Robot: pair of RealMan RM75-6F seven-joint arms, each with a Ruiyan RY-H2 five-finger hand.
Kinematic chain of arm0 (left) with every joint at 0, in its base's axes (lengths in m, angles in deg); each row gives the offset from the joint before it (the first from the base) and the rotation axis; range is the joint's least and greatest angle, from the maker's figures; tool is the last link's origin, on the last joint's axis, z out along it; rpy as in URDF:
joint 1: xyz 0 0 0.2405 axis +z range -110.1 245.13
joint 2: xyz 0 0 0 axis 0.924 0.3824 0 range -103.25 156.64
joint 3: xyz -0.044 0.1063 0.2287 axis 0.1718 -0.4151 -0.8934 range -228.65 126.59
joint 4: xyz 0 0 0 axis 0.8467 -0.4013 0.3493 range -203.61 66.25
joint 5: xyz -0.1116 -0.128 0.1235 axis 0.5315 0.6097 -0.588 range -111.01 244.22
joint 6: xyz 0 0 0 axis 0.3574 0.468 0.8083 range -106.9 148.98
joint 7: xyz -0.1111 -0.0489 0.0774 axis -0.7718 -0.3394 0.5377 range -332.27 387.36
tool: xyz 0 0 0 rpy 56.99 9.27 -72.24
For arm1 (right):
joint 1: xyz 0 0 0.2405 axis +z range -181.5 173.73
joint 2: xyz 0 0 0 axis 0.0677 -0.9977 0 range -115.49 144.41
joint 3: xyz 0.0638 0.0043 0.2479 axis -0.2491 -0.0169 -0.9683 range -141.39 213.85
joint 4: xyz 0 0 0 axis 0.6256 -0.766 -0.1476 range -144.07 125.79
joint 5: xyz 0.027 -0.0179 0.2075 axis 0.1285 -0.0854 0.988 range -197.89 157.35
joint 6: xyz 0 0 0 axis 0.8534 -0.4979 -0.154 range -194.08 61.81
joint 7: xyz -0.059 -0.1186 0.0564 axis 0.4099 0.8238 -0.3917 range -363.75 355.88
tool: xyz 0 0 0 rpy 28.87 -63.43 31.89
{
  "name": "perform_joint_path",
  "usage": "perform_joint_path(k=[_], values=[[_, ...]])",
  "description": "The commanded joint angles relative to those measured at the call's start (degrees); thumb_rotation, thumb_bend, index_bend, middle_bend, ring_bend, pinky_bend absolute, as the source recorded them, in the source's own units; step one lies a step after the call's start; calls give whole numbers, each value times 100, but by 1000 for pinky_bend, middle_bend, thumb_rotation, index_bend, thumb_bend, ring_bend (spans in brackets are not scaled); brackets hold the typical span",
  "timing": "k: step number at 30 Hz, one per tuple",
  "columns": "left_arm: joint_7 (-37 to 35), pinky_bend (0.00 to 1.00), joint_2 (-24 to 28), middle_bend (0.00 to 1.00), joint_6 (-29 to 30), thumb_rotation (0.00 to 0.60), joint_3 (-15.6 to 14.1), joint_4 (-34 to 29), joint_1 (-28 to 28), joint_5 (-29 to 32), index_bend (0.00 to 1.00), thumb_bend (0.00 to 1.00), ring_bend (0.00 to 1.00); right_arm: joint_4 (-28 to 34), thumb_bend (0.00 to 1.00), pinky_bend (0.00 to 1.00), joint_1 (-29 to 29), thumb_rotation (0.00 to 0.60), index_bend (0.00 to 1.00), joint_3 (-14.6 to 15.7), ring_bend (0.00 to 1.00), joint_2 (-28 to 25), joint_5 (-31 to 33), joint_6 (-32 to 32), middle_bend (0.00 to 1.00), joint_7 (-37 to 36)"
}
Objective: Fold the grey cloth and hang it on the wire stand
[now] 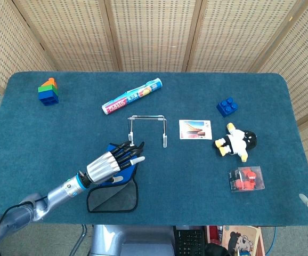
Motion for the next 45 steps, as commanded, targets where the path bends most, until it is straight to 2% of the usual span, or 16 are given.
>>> perform_joint_path(k=[1,5,8,9,12,14,16,19,27,33,45], values=[[81,0,363,0,34,600,35,-314,18,30,0,138,0,8,0,0,-7,600,0,5,0,-4,-17,-17,0,-5],[122,0,720,0,16,600,-83,-522,125,4,0,163,0,26,0,0,-28,600,0,9,0,-18,-45,-63,0,-26],[45,0,951,0,122,600,-286,-502,254,-133,5,201,0,34,0,0,-39,600,0,16,0,-28,-61,-81,0,-50],[-31,0,1052,0,207,600,-412,-416,325,-234,28,213,0,32,0,0,-43,600,0,18,0,-31,-63,-83,0,-61],[-460,13,1139,0,740,600,-689,10,522,-572,207,240,0,17,0,0,-44,600,0,22,0,-32,-67,-79,0,-83],[-695,23,1006,0,1353,600,-797,735,763,-783,264,240,0,15,0,0,-44,600,0,21,0,-31,-70,-83,0,-76],[-972,24,873,0,1584,600,-867,1210,953,-821,268,240,0,22,0,0,-43,600,0,23,0,-28,-81,-87,0,-65],[-1252,23,708,0,1688,600,-954,1805,1203,-820,286,242,0,44,0,0,-39,600,0,28,0,-22,-104,-96,0,-28],[-1609,22,334,0,1756,600,-1094,2802,1581,-835,313,250,0,78,0,0,-19,600,0,43,0,12,-109,-65,0,115],[-1626,21,143,0,1802,600,-1197,3156,1652,-900,333,255,0,88,0,0,-25,600,0,35,0,22,-88,-76,0,150],[-1438,16,-136,0,1798,600,-1228,3341,1628,-897,327,259,0,79,0,0,-27,600,0,39,0,38,-82,-74,0,179]])
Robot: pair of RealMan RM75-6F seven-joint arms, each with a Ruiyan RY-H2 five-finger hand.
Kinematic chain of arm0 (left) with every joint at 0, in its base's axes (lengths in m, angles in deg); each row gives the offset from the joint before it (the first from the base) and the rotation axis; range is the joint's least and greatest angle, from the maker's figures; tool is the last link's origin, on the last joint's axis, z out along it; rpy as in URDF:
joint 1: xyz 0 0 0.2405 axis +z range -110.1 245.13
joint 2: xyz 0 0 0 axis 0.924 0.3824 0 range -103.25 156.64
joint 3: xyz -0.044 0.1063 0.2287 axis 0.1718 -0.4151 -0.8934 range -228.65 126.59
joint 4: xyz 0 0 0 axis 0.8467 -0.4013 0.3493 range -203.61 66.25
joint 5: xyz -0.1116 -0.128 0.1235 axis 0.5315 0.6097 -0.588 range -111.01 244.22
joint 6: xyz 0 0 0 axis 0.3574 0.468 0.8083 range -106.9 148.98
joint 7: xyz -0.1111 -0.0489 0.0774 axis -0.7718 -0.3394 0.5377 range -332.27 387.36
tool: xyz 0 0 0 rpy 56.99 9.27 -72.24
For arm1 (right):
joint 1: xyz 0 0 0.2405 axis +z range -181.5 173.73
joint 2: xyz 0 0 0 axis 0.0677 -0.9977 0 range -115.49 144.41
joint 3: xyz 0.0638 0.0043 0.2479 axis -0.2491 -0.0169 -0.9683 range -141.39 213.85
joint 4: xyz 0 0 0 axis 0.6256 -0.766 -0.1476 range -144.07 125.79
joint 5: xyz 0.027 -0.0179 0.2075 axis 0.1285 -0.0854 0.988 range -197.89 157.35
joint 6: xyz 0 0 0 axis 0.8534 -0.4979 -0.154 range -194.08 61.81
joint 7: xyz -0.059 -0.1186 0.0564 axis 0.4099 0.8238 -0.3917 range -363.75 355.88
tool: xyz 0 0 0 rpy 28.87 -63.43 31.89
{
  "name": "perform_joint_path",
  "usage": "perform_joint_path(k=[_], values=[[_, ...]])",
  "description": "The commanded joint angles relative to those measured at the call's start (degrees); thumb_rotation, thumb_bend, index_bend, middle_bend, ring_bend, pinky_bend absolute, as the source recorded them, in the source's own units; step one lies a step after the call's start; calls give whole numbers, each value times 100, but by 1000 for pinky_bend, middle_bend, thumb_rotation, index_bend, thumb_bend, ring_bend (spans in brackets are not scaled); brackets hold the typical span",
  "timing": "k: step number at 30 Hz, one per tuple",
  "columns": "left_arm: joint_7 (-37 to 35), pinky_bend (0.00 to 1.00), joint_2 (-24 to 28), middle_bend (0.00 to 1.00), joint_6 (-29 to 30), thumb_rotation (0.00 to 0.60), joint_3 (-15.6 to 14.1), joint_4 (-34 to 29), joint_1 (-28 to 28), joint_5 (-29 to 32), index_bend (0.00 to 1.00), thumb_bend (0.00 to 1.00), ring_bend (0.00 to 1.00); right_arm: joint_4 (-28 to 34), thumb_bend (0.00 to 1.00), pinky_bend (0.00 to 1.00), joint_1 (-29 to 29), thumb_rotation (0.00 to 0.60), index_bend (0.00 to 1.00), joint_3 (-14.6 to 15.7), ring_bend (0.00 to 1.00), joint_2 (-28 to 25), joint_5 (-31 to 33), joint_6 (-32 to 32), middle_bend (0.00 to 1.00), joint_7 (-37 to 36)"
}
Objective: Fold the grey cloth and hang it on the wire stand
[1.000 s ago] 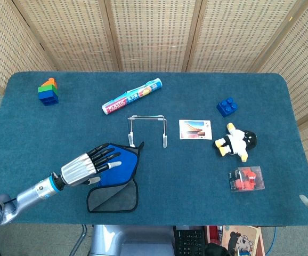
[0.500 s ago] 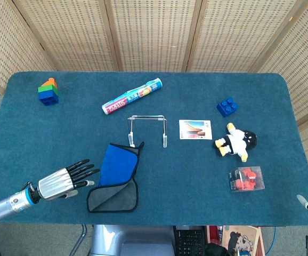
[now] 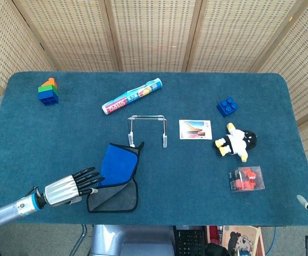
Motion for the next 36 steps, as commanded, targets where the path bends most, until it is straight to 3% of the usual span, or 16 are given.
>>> perform_joint_path(k=[1,11,29,36], values=[[101,16,-76,0,25,600,9,33,-30,10,327,264,0,-2,0,0,1,600,0,-3,0,-1,4,2,0,-9],[352,14,-305,0,-85,600,-52,3,-163,-21,368,404,0,-22,0,0,-12,600,0,-7,0,-23,11,-4,0,-88],[567,9,-772,0,-164,600,-5,-220,-355,28,686,410,0,-28,0,0,-23,600,0,-1,0,-47,-1,-7,0,-154],[651,7,-990,0,-256,600,61,-331,-505,68,715,410,0,-44,0,0,-28,600,0,-7,0,-64,8,-7,0,-215]])
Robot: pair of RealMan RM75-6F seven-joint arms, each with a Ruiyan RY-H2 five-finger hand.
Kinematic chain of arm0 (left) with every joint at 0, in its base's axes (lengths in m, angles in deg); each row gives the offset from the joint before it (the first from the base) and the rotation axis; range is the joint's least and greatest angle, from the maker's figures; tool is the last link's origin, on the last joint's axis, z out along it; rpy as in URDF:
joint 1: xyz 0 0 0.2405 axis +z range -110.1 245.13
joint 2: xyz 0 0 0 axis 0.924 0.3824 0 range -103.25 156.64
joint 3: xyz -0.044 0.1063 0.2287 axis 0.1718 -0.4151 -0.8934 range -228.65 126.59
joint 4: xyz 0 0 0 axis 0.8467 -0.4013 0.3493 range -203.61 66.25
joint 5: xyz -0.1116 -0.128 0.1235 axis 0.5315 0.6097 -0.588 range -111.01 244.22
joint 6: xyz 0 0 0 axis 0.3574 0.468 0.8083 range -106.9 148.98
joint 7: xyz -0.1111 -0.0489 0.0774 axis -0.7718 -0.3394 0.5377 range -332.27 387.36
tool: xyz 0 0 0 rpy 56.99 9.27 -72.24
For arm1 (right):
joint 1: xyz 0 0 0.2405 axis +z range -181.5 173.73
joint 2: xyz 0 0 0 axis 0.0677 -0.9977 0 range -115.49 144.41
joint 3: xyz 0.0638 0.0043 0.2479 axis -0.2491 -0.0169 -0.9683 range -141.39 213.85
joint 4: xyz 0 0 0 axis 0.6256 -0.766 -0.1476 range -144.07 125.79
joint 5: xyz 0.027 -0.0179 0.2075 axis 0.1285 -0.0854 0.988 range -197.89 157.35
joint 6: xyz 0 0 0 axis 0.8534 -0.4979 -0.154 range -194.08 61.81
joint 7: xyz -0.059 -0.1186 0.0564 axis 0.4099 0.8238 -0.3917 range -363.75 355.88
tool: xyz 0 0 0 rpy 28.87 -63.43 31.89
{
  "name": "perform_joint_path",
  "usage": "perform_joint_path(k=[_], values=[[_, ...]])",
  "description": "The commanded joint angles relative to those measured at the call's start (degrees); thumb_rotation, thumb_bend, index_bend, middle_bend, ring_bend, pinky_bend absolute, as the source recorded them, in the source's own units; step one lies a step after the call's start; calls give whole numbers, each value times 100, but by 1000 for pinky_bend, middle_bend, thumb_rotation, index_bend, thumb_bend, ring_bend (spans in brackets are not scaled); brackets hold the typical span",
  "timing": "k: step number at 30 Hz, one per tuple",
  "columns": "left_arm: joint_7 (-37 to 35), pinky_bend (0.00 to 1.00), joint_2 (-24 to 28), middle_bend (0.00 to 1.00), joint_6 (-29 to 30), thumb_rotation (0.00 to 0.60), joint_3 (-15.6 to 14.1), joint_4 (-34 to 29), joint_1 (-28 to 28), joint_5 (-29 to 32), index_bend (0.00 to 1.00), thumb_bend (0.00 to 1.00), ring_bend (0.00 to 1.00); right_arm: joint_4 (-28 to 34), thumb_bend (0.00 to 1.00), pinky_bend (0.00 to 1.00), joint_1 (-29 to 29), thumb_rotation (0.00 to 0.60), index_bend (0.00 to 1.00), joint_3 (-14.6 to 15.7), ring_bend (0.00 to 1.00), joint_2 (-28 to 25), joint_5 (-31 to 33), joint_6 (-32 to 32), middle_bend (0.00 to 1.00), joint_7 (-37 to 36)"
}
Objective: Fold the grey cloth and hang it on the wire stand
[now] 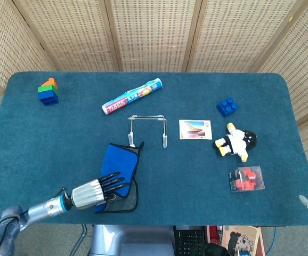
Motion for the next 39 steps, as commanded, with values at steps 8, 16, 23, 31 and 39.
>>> perform_joint_path(k=[8,16,23,31,39], values=[[263,6,-341,0,-49,600,283,-257,-378,168,704,410,0,-33,0,0,-6,600,0,-13,0,-22,29,12,0,-94],[503,6,-526,0,-360,600,286,-528,-650,118,680,390,0,-44,0,0,-13,600,0,-5,0,-26,9,0,0,-116],[574,0,-630,0,-907,600,357,-727,-593,288,98,234,0,-64,0,0,-29,600,0,-10,0,-33,23,-14,0,-155],[443,0,-515,0,-942,600,649,-1220,-627,552,0,136,0,-52,0,0,-32,600,0,-6,0,-35,12,-19,0,-147],[395,0,3,0,-559,600,1158,-2029,-748,847,0,137,0,-42,0,0,-30,600,0,0,0,-32,4,-11,0,-127]])
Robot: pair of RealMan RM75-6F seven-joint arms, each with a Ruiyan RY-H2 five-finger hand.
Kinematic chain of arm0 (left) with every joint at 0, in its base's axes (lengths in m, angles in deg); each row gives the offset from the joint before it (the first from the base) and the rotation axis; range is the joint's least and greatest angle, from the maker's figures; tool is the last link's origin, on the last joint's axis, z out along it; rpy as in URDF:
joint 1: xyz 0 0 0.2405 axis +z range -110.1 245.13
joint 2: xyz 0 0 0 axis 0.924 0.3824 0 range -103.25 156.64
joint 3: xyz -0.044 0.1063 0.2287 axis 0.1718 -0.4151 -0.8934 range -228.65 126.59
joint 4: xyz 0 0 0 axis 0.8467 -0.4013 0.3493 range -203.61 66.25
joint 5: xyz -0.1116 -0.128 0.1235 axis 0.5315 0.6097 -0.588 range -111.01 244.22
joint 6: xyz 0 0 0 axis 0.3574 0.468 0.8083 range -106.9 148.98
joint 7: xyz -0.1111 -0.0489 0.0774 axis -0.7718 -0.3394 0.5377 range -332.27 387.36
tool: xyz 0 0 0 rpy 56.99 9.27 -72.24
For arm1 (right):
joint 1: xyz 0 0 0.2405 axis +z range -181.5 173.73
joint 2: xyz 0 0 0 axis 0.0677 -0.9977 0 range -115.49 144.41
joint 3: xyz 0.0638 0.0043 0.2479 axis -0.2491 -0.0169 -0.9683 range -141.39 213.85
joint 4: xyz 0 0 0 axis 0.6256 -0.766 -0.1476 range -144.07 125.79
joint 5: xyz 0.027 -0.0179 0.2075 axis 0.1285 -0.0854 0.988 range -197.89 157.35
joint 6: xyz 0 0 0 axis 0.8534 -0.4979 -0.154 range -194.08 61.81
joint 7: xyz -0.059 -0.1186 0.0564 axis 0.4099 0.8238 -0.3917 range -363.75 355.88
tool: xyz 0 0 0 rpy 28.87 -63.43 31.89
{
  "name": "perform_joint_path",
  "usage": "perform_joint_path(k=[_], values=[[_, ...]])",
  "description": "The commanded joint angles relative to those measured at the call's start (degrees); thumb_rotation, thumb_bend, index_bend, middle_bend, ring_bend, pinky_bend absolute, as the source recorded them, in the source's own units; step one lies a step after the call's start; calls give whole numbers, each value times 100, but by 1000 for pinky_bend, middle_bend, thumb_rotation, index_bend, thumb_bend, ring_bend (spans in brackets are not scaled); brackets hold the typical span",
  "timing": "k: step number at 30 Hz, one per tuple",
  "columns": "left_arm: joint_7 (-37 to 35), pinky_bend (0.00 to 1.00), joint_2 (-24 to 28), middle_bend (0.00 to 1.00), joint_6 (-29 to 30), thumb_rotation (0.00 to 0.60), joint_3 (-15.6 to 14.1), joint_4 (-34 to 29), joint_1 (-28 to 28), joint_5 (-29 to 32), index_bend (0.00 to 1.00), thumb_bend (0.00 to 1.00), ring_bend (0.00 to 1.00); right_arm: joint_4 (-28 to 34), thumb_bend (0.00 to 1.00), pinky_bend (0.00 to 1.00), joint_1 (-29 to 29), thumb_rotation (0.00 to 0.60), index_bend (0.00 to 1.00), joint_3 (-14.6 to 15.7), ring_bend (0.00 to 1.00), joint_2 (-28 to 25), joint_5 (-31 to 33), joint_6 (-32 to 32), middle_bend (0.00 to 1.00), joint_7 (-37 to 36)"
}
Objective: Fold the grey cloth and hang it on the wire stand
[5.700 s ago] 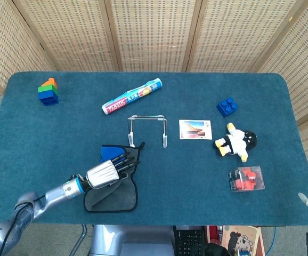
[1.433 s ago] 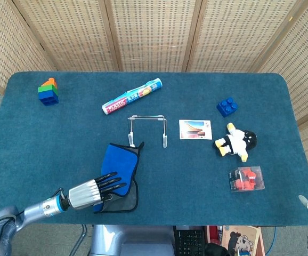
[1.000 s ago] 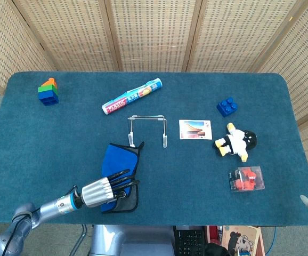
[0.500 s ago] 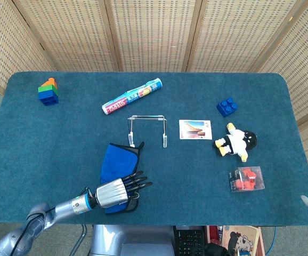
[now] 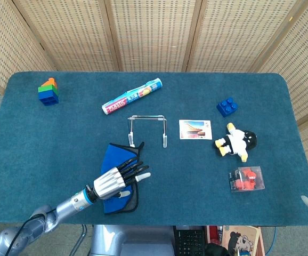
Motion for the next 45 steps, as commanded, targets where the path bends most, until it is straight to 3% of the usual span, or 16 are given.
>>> perform_joint_path(k=[1,6,11,17,26,34,45], values=[[-20,0,321,0,208,600,269,-427,-75,161,0,136,0,2,0,0,2,600,0,2,0,1,-3,2,0,4],[31,0,928,0,204,600,619,-1206,-167,401,0,136,0,23,0,0,9,600,0,10,0,0,-23,9,0,33],[86,0,1277,0,18,600,892,-1589,-175,696,0,141,0,32,0,0,11,600,0,10,0,-2,-26,10,0,38],[2,0,1768,0,-669,600,1328,-2109,-93,1437,36,192,0,32,0,0,17,600,0,7,0,-8,-15,26,0,24],[522,0,2212,0,-1885,600,1390,-2402,62,2164,207,200,0,32,0,0,54,600,0,12,0,-6,-21,89,0,40],[1713,0,2131,0,-3089,600,1642,-2937,-32,3001,274,240,0,56,0,0,91,600,0,19,0,8,1,161,0,119],[2417,0,1617,0,-3773,600,1950,-3101,-207,3662,297,277,0,30,0,0,131,600,0,3,0,24,91,264,0,145]])
